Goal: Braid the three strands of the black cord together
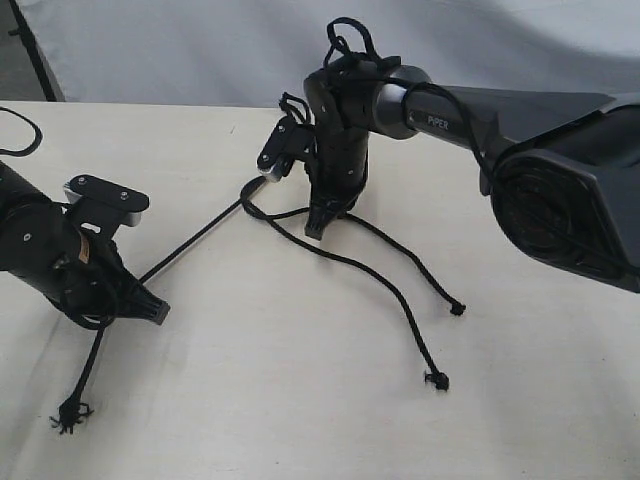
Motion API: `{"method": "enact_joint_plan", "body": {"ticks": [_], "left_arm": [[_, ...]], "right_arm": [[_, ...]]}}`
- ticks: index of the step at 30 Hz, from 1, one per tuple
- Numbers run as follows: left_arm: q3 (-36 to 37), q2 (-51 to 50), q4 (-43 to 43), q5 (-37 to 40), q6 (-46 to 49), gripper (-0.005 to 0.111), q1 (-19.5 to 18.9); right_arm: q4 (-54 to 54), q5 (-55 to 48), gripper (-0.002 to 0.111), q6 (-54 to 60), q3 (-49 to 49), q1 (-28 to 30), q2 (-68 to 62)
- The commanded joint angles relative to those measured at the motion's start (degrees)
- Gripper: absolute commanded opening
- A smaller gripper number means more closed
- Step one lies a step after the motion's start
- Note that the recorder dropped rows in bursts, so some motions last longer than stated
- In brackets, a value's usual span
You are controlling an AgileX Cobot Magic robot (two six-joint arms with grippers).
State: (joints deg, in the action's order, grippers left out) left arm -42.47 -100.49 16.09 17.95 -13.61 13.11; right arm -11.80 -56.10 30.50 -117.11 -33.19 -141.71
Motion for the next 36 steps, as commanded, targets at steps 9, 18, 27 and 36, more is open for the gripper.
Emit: {"method": "enact_joint_plan", "body": {"ticks": [9, 18, 27, 36], "left_arm": [[0.7, 0.3, -0.5, 3.1, -0.5, 0.0, 0.1], [0.7, 0.3, -0.5, 3.1, -0.5, 0.0, 0.1], [0.7, 0.3, -0.5, 2.7, -0.9, 0.0, 0.1], [0.7, 0.3, -3.4, 3.9, -0.5, 0.0, 0.1]], "right_arm": [[1.5, -2.1, 0.089, -6.7, -0.8, -2.1, 8.8], [19.4, -13.9, 0.088, 4.0, 2.0, 3.4, 18.1], [24.6, -13.9, 0.088, 7.7, 17.3, 7.4, 18.1], [26.0, -8.2, 0.088, 10.7, 28.8, 6.3, 18.1]]}}
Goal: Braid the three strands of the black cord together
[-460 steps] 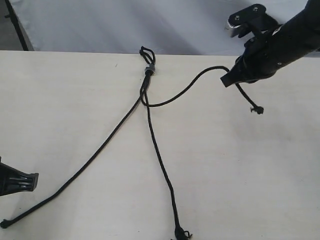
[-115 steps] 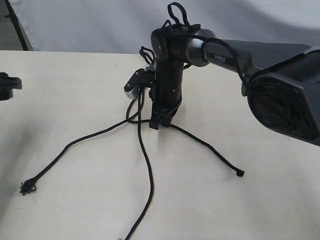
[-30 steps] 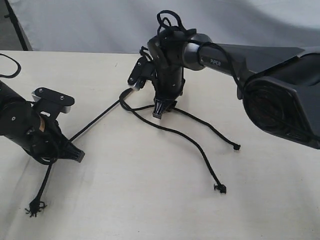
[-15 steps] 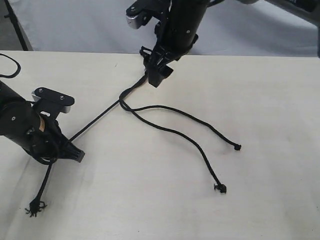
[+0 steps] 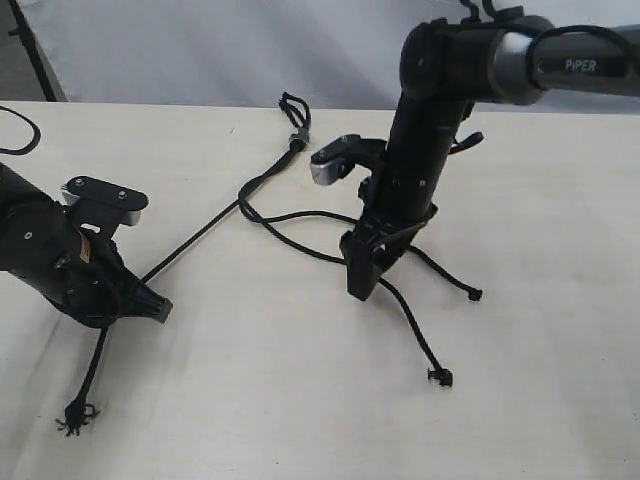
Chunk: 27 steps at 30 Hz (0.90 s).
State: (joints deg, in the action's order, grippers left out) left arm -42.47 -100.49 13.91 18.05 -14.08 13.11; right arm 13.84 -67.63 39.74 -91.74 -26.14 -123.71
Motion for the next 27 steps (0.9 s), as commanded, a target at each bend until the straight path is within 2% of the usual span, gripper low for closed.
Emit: {"method": "enact_joint_plan", "body": {"ticks": [1, 3, 6, 13, 16, 19, 24, 27], "left_arm": [[0.7, 0.3, -1.2, 3.5, 0.0, 0.0, 0.1], [0.7, 0.3, -1.2, 3.4, 0.0, 0.0, 0.1], [0.7, 0.3, -1.2, 3.4, 0.0, 0.0, 0.1], [0.7, 0.3, -1.2, 3.4, 0.0, 0.0, 0.1], [0.7, 0.3, -1.2, 3.5, 0.0, 0.0, 0.1], [0.7, 0.3, -1.2, 3.8, 0.0, 0.0, 0.1], [0.7, 0.3, -1.2, 4.1, 0.3, 0.0, 0.1], [0.7, 0.3, -1.1, 4.1, 0.2, 0.0, 0.1]], "right_arm": [[0.4, 4.3, 0.087, 1.6, 4.3, -1.1, 0.1], [0.5, 5.4, 0.084, 2.1, 5.8, -1.8, 0.1], [1.4, 5.8, 0.07, 3.3, 7.6, -3.5, 0.1], [5.5, 2.1, 0.017, 4.9, 10.1, -11.1, 0.1], [8.4, 2.4, 0.001, 8.0, 9.8, -15.4, 0.8], [7.4, 7.0, 0.0, 9.8, 9.8, -19.5, 2.0], [5.5, 15.9, 0.0, 8.0, 9.8, -22.6, 2.3], [5.5, 17.8, 0.011, 7.3, 9.8, -23.6, 2.5]]}}
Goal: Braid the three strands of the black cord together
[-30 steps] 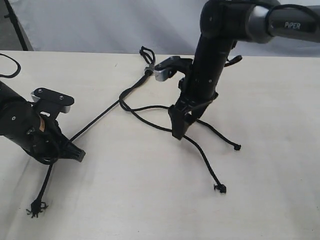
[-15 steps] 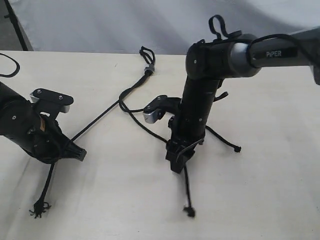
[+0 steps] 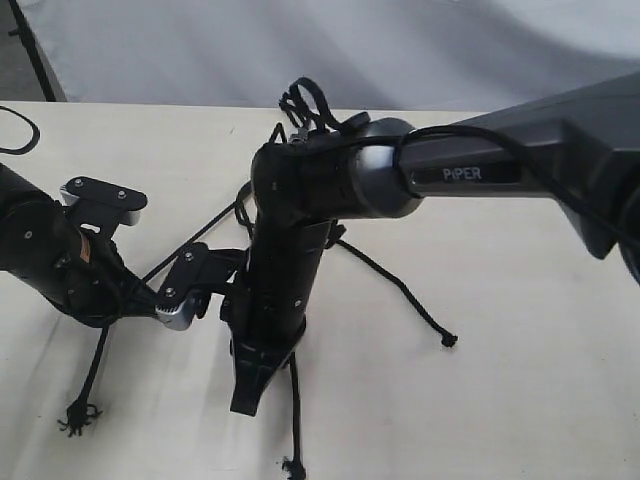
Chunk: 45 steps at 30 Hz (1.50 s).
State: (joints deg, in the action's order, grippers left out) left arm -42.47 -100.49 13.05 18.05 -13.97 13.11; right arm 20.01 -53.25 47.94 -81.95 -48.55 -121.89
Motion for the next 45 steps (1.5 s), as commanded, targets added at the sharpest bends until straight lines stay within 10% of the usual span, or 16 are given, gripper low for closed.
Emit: {"method": "enact_joint_plan", "body": {"ticks": [1, 7, 11, 23, 33, 45], "left_arm": [[0.7, 0.3, -0.3, 4.1, 0.3, 0.0, 0.1], [0.7, 0.3, -0.3, 4.1, 0.3, 0.0, 0.1], [0.7, 0.3, -0.3, 3.0, 0.3, 0.0, 0.1], [0.7, 0.3, -0.8, 3.5, -0.2, 0.007, 0.3], [-2.3, 1.5, -3.1, 8.3, -0.2, 0.096, 0.3], [-10.6, 9.7, -24.5, 10.5, 18.7, 0.1, 9.4]], "right_arm": [[-0.7, 3.6, 0.018, -1.4, 0.0, -1.3, 0.9], [-2.4, 4.1, 0.068, -2.3, 0.0, 2.5, 6.8], [-2.2, 2.9, 0.081, -3.4, 0.0, 9.4, 11.6], [-0.1, 10.3, 0.082, -7.5, 7.2, 28.0, 14.3], [0.1, 24.3, 0.082, -6.7, 15.5, 29.8, 14.2], [-0.2, 29.9, 0.082, -6.8, 15.5, 30.2, 14.2]]}}
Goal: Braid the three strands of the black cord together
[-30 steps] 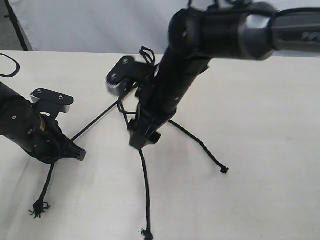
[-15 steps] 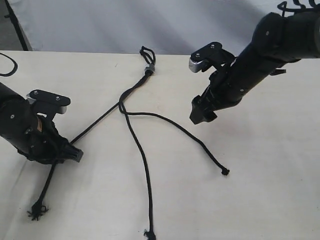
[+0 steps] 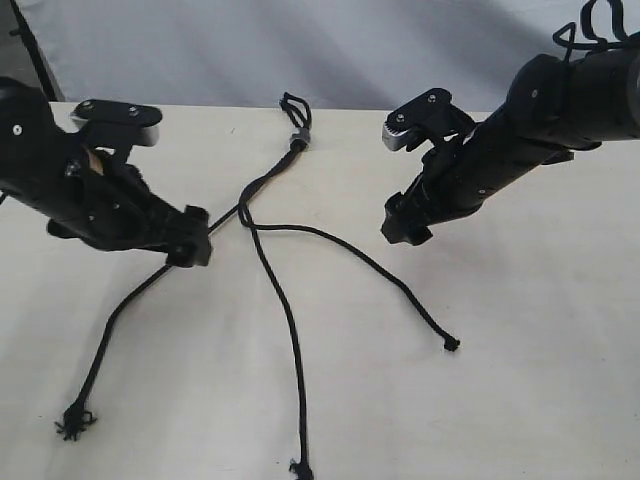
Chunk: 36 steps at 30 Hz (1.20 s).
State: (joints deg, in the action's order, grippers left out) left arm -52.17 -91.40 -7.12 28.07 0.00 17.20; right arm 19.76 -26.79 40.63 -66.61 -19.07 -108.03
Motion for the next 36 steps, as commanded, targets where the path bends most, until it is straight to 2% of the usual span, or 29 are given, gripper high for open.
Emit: {"method": "enact_joint_plan", "body": {"ticks": [1, 6, 10, 19, 26, 32, 34, 36], "left_arm": [[-0.9, 0.3, -4.1, 0.0, 4.8, 0.1, 6.7], [-0.9, -2.8, -4.1, -4.6, 4.8, 0.1, 13.9], [-1.5, -5.4, -4.1, -8.9, 4.7, 0.1, 16.7], [-10.0, -14.5, -5.6, 1.2, 4.5, 0.1, 17.2], [-15.0, -20.6, -5.7, 3.7, 4.2, 0.1, 18.1], [-15.8, -24.7, -4.9, 6.8, 4.2, 0.099, 18.1], [-15.8, -25.3, -3.8, 8.6, 4.2, 0.095, 18.1], [-15.8, -25.4, -3.5, 10.0, 4.2, 0.082, 18.1]], "right_arm": [[0.1, 4.1, 0.082, 0.4, 0.2, 1.3, 0.4], [0.1, 5.1, 0.082, -3.5, 0.2, 6.6, 0.4], [0.8, 3.8, 0.082, -6.6, 0.2, 11.4, 0.4], [1.6, 2.9, 0.082, -6.3, 0.2, 12.3, 0.4], [1.6, 2.9, 0.082, -6.2, 0.2, 12.2, 0.4], [1.8, 2.9, 0.082, -5.9, 0.2, 12.2, 0.4], [2.0, 2.9, 0.082, -5.9, 0.2, 12.2, 0.4], [2.0, 2.9, 0.082, -5.9, 0.2, 12.2, 0.4]]}}
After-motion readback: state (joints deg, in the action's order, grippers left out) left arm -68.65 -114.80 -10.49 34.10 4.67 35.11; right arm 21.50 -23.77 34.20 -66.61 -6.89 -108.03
